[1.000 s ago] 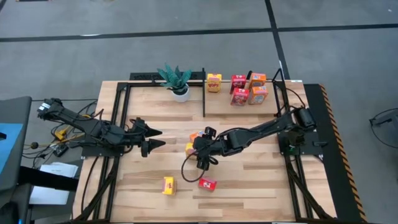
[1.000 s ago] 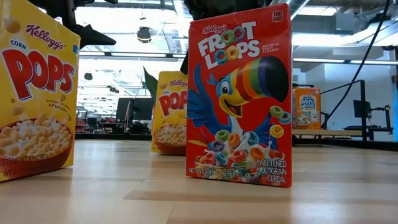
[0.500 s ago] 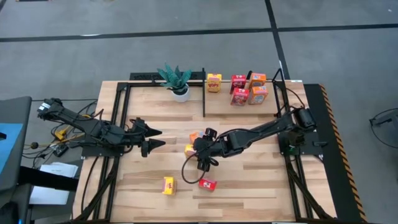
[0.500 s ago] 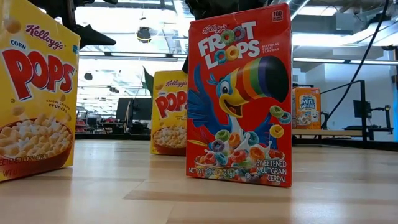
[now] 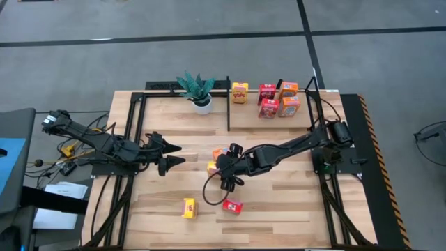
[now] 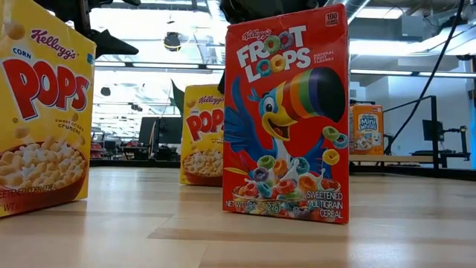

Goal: Stack cereal on shelf
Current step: Put the top yellow cereal box on the shelf aligned with the yellow cereal box

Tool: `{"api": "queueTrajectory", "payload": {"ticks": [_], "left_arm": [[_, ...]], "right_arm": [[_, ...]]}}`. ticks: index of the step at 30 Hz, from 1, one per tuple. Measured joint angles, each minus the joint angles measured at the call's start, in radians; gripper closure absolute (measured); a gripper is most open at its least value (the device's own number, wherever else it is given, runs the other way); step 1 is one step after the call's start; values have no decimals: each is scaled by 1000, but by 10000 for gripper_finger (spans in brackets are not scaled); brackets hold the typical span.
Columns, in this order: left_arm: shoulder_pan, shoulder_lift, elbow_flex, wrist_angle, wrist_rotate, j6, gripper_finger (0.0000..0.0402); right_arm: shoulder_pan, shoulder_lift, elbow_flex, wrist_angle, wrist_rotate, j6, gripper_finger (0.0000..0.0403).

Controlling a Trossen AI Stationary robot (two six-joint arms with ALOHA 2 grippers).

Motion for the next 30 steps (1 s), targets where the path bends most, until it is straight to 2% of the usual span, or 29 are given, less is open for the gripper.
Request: {"api": "queueTrajectory", "payload": {"ticks": [6, 15, 22, 25, 30], "left_arm": [[-1, 0, 0, -1, -1, 0, 42], [-1, 0, 0, -1, -2, -1, 42], [0, 0, 0, -1, -2, -1, 42], [0, 0, 0, 0, -2, -5, 42], [0, 0, 0, 1, -6, -4, 42]], "right_arm": [[-4, 21, 0, -2, -13, 1, 169], [-3, 15, 0, -3, -27, 1, 239], [-3, -13, 46, -65, -112, -40, 235], [-2, -68, 68, -162, -138, -91, 229], [-30, -198, 73, -208, -151, -135, 238]]}}
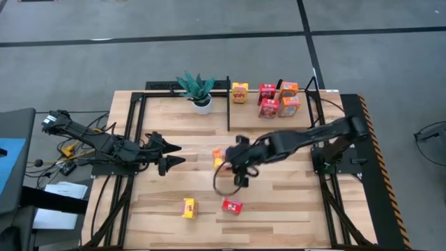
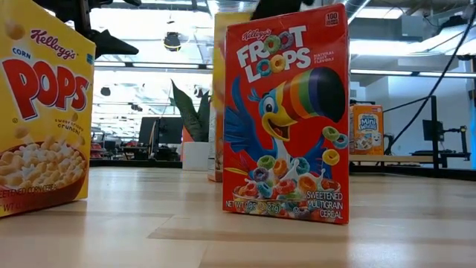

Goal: Stack cereal on shelf
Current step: Put the top yellow cereal box on the shelf aligned with the yellow cereal box

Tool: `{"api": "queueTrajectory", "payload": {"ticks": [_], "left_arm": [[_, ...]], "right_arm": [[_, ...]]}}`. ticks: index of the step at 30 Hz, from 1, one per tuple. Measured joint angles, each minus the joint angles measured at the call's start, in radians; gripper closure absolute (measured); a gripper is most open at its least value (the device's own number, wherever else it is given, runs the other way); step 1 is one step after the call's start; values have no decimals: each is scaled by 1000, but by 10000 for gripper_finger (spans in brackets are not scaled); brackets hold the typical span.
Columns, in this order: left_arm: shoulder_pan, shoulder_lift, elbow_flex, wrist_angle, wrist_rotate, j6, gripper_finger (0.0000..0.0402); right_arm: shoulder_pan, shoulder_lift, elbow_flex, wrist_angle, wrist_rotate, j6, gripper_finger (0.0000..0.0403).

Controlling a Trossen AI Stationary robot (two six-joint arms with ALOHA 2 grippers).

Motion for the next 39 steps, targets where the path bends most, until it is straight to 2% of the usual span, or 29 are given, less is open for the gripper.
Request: {"api": "queueTrajectory", "payload": {"ticks": [5, 11, 15, 17, 24, 29, 32, 39], "left_arm": [[0, 0, 0, 1, -30, 3, 42], [0, -3, 1, 5, -66, 4, 42], [4, -10, 1, 9, -71, 3, 42], [12, -15, 1, 12, -61, 4, 42], [58, -45, 1, 7, -40, 44, 42], [101, -58, 1, -3, -40, 79, 42], [129, -58, 1, -4, -40, 75, 42], [191, -55, 1, -5, -74, 29, 42]], "right_arm": [[-67, -152, 0, -77, 48, -34, 247], [-208, -296, 0, -123, 129, -122, 235], [-338, -347, 0, -117, 121, -212, 236], [-412, -353, 0, -125, 79, -268, 242], [-588, -300, -2, -122, -109, -402, 245], [-651, -227, -2, -135, -143, -481, 226], [-674, -186, -1, -126, -205, -548, 222], [-745, -72, -2, -127, -320, -675, 238]]}}
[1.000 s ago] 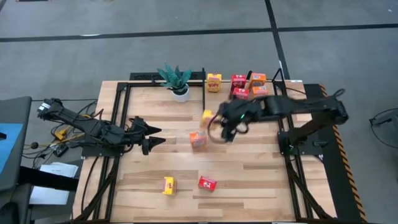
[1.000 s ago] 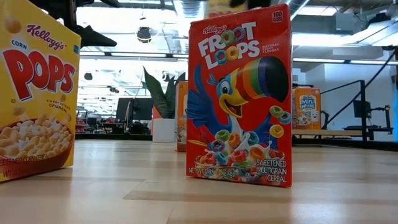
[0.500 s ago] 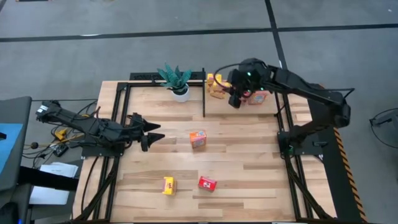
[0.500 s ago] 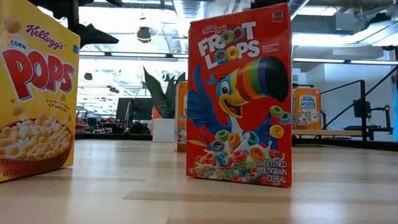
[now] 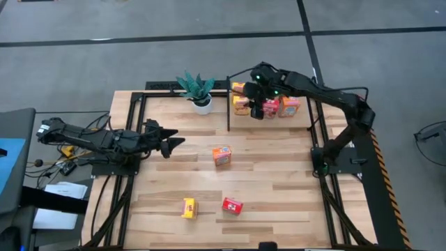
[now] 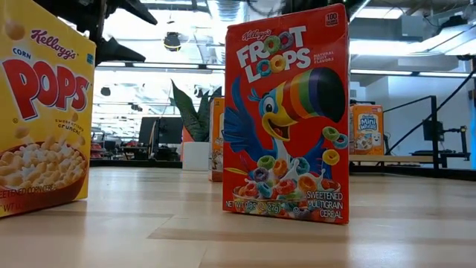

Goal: Stack cereal on shelf
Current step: Put the top yellow cereal box on the shelf aligned with the yellow cereal box

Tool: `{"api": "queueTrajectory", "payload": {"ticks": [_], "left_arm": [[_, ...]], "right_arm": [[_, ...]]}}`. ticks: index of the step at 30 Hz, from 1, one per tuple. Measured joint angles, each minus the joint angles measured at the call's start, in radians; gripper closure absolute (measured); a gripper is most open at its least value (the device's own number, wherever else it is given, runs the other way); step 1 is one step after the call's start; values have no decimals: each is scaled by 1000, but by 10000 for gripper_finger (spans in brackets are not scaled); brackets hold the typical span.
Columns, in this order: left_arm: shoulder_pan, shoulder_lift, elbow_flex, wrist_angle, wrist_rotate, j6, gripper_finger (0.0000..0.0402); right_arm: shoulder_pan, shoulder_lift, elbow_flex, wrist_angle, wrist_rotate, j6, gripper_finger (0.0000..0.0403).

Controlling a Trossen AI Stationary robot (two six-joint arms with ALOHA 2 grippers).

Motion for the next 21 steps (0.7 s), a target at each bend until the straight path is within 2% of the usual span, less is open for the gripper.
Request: {"api": "queueTrajectory", "payload": {"ticks": [5, 10, 15, 21], "left_arm": [[32, 0, 0, 0, -21, -12, 42], [59, 0, 0, 0, -47, -13, 42], [88, 0, 0, 0, -53, -15, 42], [120, 0, 0, -6, -53, -9, 42]], "right_arm": [[-67, 74, 0, 4, -57, -49, 245], [-113, 120, 0, 39, -110, -62, 233], [-121, 126, 0, 80, -125, -62, 222], [-120, 126, 0, 97, -128, -65, 230]]}}
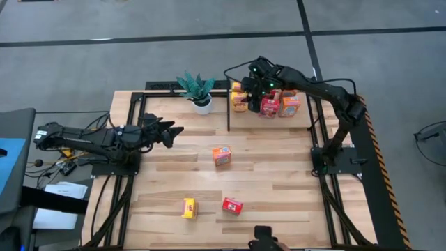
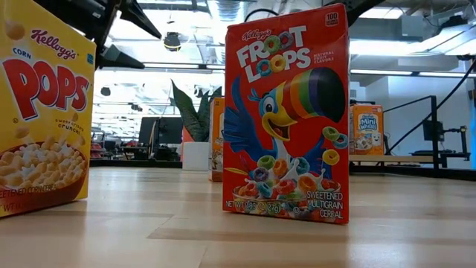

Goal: Stack cereal on shelf
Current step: Put the top yellow cereal box on the shelf aligned with the yellow cereal box

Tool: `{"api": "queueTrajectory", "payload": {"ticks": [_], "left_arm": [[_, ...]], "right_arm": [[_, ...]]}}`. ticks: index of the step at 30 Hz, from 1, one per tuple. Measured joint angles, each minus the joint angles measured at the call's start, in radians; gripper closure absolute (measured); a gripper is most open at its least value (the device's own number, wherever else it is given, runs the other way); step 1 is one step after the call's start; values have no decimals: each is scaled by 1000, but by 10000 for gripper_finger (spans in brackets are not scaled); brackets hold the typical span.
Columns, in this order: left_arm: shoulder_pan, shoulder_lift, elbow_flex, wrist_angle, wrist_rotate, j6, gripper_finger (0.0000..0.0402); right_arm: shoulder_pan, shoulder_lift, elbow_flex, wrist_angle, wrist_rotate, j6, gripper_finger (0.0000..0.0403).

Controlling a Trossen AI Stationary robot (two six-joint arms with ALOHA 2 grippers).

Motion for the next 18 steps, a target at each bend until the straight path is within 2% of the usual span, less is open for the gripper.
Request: {"api": "queueTrajectory", "payload": {"ticks": [5, 18], "left_arm": [[11, 0, -1, -8, 0, 20, 42], [11, 0, -1, -7, 1, 34, 42]], "right_arm": [[1, 0, 0, 9, 11, -22, 233], [-3, 0, 0, 14, 27, -3, 212]]}}
